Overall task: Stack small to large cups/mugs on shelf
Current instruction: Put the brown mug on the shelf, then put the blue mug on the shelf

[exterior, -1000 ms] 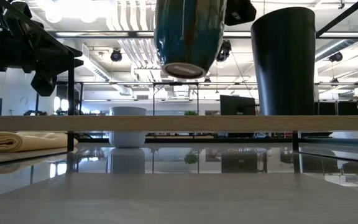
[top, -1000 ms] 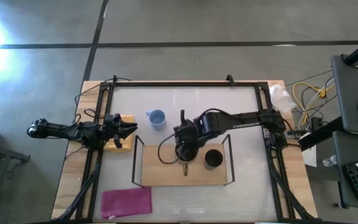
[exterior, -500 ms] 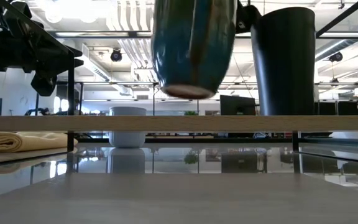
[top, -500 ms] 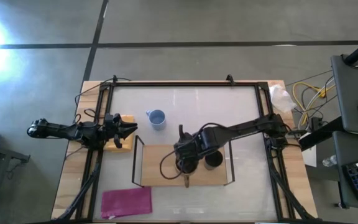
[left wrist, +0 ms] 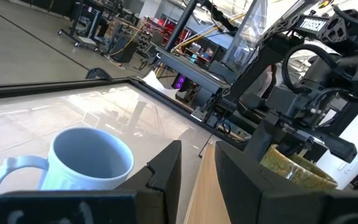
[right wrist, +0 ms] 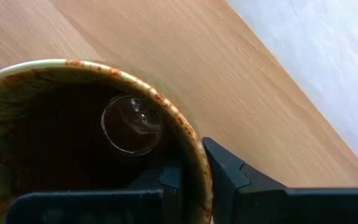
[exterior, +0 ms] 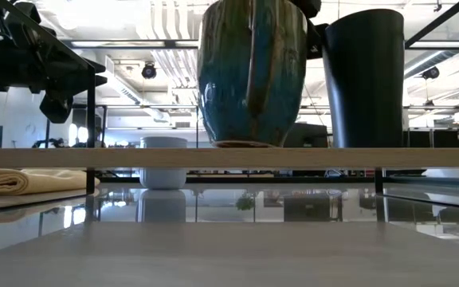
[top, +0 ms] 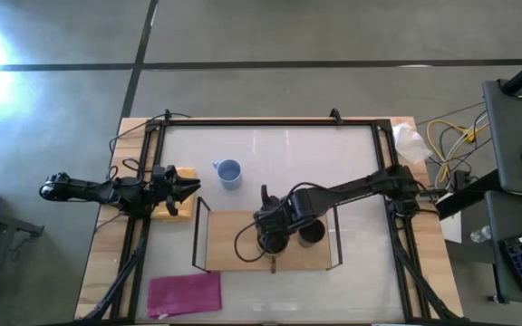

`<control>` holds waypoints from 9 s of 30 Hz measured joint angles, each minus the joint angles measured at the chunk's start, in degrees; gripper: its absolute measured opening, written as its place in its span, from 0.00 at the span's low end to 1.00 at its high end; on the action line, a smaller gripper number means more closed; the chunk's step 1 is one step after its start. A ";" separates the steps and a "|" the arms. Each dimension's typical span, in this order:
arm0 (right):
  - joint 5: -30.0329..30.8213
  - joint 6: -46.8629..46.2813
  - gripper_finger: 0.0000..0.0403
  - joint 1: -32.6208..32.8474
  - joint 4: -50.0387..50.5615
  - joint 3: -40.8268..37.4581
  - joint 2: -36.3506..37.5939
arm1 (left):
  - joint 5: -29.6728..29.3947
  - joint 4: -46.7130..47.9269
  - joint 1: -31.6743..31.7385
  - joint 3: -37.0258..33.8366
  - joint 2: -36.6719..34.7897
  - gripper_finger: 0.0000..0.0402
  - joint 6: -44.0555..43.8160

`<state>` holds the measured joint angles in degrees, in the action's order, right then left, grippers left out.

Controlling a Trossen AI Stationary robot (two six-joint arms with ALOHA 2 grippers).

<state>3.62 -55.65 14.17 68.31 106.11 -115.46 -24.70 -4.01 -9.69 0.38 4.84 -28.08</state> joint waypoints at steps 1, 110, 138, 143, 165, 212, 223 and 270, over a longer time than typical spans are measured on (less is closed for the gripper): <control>0.00 0.01 0.09 -0.18 0.08 -0.06 0.00 | 0.00 0.00 0.02 0.00 0.00 0.21 0.00; 12.38 5.64 0.36 -10.79 0.19 15.25 8.06 | -10.60 26.79 0.51 30.74 11.21 0.21 -1.83; 29.40 -10.37 0.49 -8.74 21.70 15.10 18.20 | 46.75 51.33 47.08 64.21 65.55 0.21 32.58; 29.40 -13.16 0.49 -6.67 21.65 14.65 17.86 | 49.29 51.66 48.31 62.99 69.10 0.21 44.17; 29.40 -20.01 0.49 -4.54 21.71 9.88 17.88 | 42.21 47.24 44.85 62.25 79.14 0.21 49.54; 29.40 -17.87 0.49 -4.57 21.71 8.80 17.88 | 29.57 43.67 44.02 60.21 83.21 0.00 31.83; 29.38 -22.35 0.49 -4.70 21.73 8.02 17.88 | 22.37 46.03 44.05 61.11 83.18 0.00 12.20; 21.45 -19.81 0.40 -5.91 16.20 6.66 16.62 | 18.84 45.41 45.48 54.50 76.81 0.10 22.43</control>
<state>25.06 -75.45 8.26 84.50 112.77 -98.84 -5.87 41.40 35.79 54.88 81.65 -5.65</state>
